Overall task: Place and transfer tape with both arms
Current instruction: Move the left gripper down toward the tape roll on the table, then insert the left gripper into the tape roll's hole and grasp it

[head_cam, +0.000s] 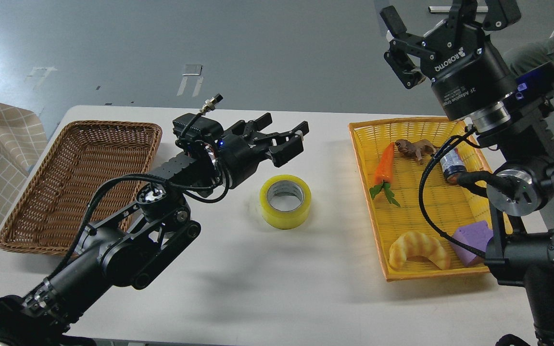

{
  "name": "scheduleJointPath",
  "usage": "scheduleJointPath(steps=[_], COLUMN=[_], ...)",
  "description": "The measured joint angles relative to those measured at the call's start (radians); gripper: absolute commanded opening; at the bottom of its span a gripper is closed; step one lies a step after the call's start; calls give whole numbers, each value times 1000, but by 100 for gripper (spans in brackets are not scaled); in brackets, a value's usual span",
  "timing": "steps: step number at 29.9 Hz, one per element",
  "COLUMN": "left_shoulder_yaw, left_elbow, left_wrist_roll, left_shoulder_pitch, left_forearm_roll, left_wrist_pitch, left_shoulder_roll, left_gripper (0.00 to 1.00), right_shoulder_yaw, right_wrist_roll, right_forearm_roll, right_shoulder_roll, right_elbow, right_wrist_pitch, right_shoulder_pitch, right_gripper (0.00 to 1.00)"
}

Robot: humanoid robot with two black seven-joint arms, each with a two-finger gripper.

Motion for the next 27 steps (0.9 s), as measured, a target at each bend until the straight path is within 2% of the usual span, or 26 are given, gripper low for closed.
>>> scheduleJointPath(steps=[3,9,20,27], left_shoulder_yaw=[56,181,234,318], left_elbow=[76,200,228,225], left_wrist_roll=[2,3,3,1], left_shoulder_pitch=[-39,-84,-84,-91], left_forearm_roll=[0,0,0,0], left_wrist_pitch=[9,93,114,114], left_shoulder_roll=[-2,8,57,88], left_gripper=[98,98,98,98], right_shoulder_yaw=[6,26,30,29], right_wrist_roll=[0,0,0,0], right_forearm_roll=[0,0,0,0], right_shoulder_roll=[0,-1,-9,-9], right_elbow=[7,24,32,31], right_wrist_pitch=[-1,-8,-10,-10], right_shoulder_pitch=[-2,-10,-27,-37], right_gripper=[100,100,100,100])
